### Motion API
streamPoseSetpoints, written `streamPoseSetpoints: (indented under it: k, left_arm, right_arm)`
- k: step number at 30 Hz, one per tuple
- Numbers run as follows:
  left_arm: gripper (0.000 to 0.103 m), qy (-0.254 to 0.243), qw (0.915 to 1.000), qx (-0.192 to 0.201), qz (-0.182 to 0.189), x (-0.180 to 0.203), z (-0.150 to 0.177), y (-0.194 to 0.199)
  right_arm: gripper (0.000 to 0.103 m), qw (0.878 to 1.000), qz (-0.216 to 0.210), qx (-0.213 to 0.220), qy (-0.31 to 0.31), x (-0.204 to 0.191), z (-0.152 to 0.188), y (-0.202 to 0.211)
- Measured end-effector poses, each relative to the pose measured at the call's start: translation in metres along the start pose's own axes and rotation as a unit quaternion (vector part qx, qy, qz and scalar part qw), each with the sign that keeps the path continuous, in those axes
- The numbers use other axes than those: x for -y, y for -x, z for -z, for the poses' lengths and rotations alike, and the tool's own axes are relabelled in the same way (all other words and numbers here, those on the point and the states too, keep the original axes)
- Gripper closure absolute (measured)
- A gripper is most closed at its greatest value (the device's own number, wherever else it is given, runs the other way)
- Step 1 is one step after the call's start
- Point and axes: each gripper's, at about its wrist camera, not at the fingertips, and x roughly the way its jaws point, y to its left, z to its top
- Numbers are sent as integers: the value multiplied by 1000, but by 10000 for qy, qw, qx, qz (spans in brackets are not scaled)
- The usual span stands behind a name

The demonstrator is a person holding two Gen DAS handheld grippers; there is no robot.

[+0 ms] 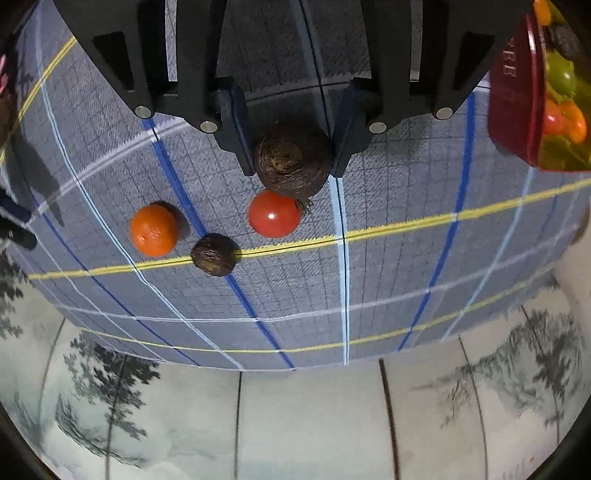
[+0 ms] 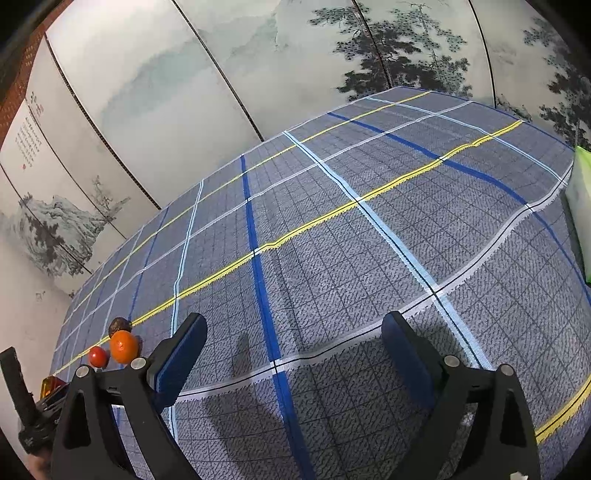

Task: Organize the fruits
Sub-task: 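Lower the left gripper onto another round brown fruit and close it, then lift and carry the brown fruit with the left gripper into the tin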

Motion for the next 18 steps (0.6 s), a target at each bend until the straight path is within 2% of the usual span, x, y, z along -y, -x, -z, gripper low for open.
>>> streamPoseSetpoints:
  k: [9, 18]
  left_arm:
    - [62, -145, 9994, 254, -193, 8, -6, 33]
    - [62, 55, 9979, 453, -457, -15, -17, 61]
  right_arm:
    - [8, 10000, 2, -6, 7, 0, 0, 0]
    - [6, 10000, 16, -28, 44, -2, -1, -1]
